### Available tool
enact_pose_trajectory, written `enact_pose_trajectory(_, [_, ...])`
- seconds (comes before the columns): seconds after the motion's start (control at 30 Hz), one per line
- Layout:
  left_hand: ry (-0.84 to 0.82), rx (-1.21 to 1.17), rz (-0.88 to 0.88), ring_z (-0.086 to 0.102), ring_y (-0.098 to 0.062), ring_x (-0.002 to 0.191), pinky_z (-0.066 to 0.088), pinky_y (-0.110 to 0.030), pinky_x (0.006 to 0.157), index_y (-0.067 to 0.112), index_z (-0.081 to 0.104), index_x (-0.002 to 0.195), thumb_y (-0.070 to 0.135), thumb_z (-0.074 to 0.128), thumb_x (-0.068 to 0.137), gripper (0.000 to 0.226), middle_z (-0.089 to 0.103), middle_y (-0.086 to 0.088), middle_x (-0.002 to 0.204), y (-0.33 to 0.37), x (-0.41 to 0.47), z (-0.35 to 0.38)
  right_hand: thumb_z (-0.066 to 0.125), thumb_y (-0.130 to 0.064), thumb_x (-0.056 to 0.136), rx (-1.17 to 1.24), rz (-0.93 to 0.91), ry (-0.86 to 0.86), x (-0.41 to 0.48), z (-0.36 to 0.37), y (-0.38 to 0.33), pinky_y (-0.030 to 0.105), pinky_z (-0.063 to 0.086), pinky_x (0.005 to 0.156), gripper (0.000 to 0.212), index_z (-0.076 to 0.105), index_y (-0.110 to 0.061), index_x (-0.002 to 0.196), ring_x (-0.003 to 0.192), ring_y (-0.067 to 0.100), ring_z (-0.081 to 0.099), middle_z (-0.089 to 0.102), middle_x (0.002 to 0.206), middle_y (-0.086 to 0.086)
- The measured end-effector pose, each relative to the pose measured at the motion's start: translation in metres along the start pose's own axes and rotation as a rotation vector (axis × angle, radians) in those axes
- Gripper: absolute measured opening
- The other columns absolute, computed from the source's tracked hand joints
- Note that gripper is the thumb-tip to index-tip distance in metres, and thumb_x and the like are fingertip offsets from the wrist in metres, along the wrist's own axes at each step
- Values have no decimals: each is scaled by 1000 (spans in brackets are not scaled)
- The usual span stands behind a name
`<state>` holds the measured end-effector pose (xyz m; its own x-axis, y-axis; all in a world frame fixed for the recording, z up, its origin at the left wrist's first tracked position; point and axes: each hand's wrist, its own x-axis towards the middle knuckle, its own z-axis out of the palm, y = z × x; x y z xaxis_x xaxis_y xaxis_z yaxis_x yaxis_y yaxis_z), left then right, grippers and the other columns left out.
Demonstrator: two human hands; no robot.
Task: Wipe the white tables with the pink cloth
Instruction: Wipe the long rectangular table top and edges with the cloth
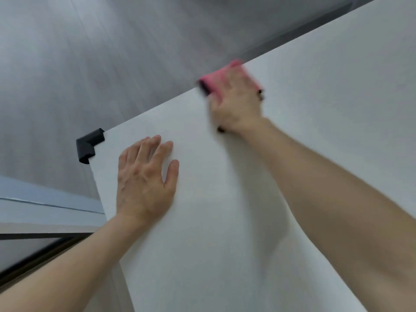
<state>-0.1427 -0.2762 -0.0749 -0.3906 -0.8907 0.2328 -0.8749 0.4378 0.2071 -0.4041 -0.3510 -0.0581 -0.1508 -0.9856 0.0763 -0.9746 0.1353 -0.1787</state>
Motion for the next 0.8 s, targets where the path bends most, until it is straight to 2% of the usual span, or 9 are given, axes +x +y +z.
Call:
enact_pose_trajectory(0.1, [-2, 4, 2, 45, -32, 146, 30, -50, 125, 19, 62, 144, 43, 47, 105, 48, 55, -5, 153, 0, 1, -2, 32, -52, 106, 2, -583, -93, -27, 11, -15, 40, 9, 135, 60, 40, -40, 164, 166, 18, 15, 29, 177, -5])
enact_pose_trajectory(0.13, [-4, -1, 0, 44, -31, 147, 30, -50, 125, 20, 62, 144, 43, 48, 105, 48, 55, -5, 153, 0, 1, -2, 34, -49, 106, 6, -535, -49, -15, 8, 8, 39, 12, 135, 57, 43, -44, 162, 166, 18, 18, 33, 175, -8])
enact_pose_trajectory(0.23, [-6, -9, -5, 43, -30, 148, 29, -49, 126, 21, 61, 145, 42, 48, 106, 46, 55, -4, 154, 1, 1, -2, 28, -47, 108, -22, 203, 4, 20, -15, 74, 45, 5, 135, 66, 28, -28, 171, 167, 26, 8, 19, 180, 9])
enact_pose_trajectory(0.3, [-6, -6, -8, 44, -31, 147, 29, -50, 126, 20, 61, 145, 42, 48, 106, 46, 55, -5, 154, 2, 0, -3, 24, -51, 110, -4, 301, -12, 3, -9, 43, 47, -3, 135, 70, 19, -21, 173, 168, 28, 1, 8, 181, 14])
enact_pose_trajectory(0.4, [-5, 0, -4, 46, -32, 146, 31, -52, 125, 18, 62, 143, 40, 49, 105, 46, 56, -6, 154, 3, -1, -4, 29, -53, 110, 25, -413, -111, -69, 7, -22, 43, -1, 136, 66, 24, -28, 171, 168, 22, 4, 13, 181, 7])
enact_pose_trajectory(0.47, [-3, -10, -11, 46, -33, 147, 31, -52, 125, 17, 63, 138, 38, 49, 105, 42, 57, -7, 154, 5, 0, -5, 30, -53, 111, -4, -595, -122, -65, -1, 4, 41, 2, 136, 62, 25, -36, 170, 168, 15, 2, 13, 181, -2])
enact_pose_trajectory(0.57, [12, -19, -8, 46, -33, 146, 30, -50, 126, 18, 63, 135, 38, 50, 106, 37, 57, -6, 154, 5, 0, -4, 27, -53, 111, -45, -34, -89, -6, -24, 68, 44, -1, 136, 65, 15, -34, 172, 168, 18, -4, 4, 182, 3])
enact_pose_trajectory(0.63, [40, -14, -4, 48, -32, 144, 32, -49, 124, 18, 64, 133, 33, 54, 107, 32, 59, -5, 152, 5, 0, -4, 24, -52, 109, -23, 112, -78, -11, -18, 53, 45, -5, 135, 70, 12, -26, 173, 168, 24, -4, 3, 181, 11])
enact_pose_trajectory(0.8, [116, 40, -58, 61, -35, 122, 45, -49, 106, 12, 69, 123, 12, 55, 105, 22, 68, -9, 131, 9, -8, -8, 35, -52, 109, 67, -798, -204, -191, -3, -14, 46, 3, 136, 66, 29, -29, 171, 168, 24, 6, 16, 180, 7])
